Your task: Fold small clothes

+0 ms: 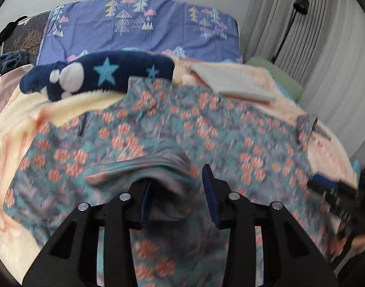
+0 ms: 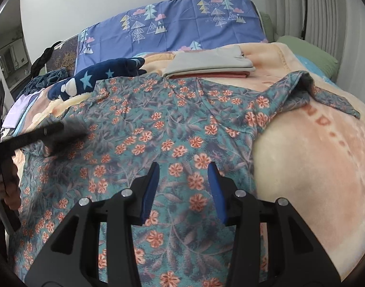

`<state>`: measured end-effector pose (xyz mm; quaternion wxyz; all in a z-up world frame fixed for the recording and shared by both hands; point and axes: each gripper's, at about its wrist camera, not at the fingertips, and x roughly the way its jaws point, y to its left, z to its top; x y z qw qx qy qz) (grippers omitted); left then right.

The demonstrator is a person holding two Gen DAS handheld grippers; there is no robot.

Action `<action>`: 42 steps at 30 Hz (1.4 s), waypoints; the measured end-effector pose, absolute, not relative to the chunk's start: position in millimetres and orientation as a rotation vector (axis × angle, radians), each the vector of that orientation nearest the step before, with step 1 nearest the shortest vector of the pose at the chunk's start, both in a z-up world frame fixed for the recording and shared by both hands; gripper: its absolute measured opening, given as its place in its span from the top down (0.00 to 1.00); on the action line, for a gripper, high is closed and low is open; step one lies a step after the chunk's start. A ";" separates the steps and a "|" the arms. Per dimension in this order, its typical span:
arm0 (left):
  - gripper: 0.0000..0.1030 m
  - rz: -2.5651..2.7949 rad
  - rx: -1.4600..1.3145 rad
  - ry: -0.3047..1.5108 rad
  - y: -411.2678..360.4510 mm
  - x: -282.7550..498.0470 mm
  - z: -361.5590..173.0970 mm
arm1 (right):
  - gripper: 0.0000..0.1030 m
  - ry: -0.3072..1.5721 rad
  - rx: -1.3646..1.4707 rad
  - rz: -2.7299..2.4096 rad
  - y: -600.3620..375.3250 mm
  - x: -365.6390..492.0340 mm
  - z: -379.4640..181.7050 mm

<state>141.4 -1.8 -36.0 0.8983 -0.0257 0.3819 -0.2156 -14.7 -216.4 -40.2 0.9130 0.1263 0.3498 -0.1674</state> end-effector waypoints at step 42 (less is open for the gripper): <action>0.37 -0.041 0.106 0.802 112.1 117.5 -73.5 | 0.48 0.813 0.678 -0.131 -265.6 38.7 -58.7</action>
